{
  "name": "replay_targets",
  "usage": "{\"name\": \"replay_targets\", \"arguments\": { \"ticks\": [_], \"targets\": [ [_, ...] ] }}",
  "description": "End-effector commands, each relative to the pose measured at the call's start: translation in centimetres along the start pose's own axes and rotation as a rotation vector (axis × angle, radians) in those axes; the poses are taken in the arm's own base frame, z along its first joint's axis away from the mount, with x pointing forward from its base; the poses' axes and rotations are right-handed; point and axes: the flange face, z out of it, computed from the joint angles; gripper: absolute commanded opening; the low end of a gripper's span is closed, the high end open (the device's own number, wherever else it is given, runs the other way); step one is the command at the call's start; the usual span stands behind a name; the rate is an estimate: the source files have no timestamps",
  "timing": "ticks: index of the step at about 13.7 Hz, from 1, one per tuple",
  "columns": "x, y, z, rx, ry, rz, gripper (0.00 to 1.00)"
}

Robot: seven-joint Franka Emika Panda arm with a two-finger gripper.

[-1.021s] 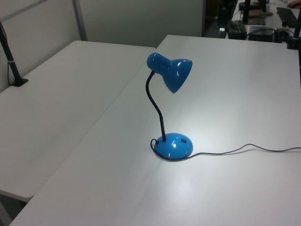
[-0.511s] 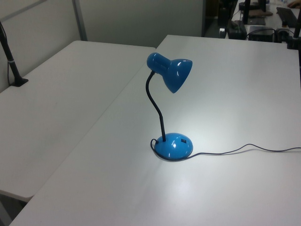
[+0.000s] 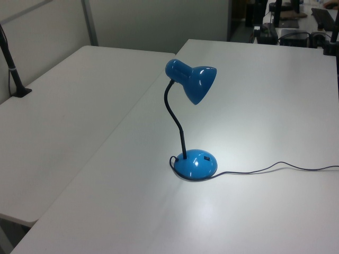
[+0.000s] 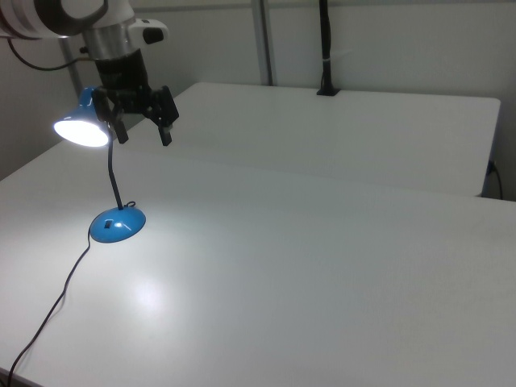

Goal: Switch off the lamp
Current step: 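Move the gripper from rest toward the blue lamp's base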

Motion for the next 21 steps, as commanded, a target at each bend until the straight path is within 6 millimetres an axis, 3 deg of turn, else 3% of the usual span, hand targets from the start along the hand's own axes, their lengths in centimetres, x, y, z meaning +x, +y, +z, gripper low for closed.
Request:
{"name": "replay_targets", "arguments": {
  "ticks": [1, 3, 4, 5, 6, 7, 8, 9, 10, 12, 14, 17, 19, 21],
  "targets": [
    [-1.3, -0.6, 0.8, 0.019, -0.056, -0.124, 1.0],
    [-1.1, -1.7, 1.2, 0.022, -0.066, -0.145, 1.0],
    [-1.1, -2.0, 1.9, 0.029, -0.076, -0.152, 0.89],
    [-1.1, -2.7, 2.7, 0.049, -0.09, -0.155, 0.56],
    [-1.0, -3.4, 3.7, 0.105, -0.095, -0.144, 0.09],
    [-0.5, -3.7, 3.9, 0.189, -0.052, -0.117, 0.0],
    [-0.5, -4.1, 4.4, 0.218, -0.044, -0.113, 0.0],
    [-0.4, -5.5, 5.8, 0.215, -0.043, -0.135, 0.0],
    [0.5, -8.2, 7.2, 0.2, 0.012, -0.172, 0.0],
    [0.8, -10.0, 10.5, 0.184, 0.048, -0.198, 0.0],
    [0.7, -13.3, 13.4, 0.169, 0.091, -0.231, 0.0],
    [0.5, -16.9, 15.5, 0.165, 0.114, -0.251, 0.0],
    [-0.1, -21.2, 18.2, 0.141, 0.191, -0.238, 0.0],
    [0.0, -22.7, 19.8, 0.11, 0.232, -0.198, 0.0]
  ]
}}
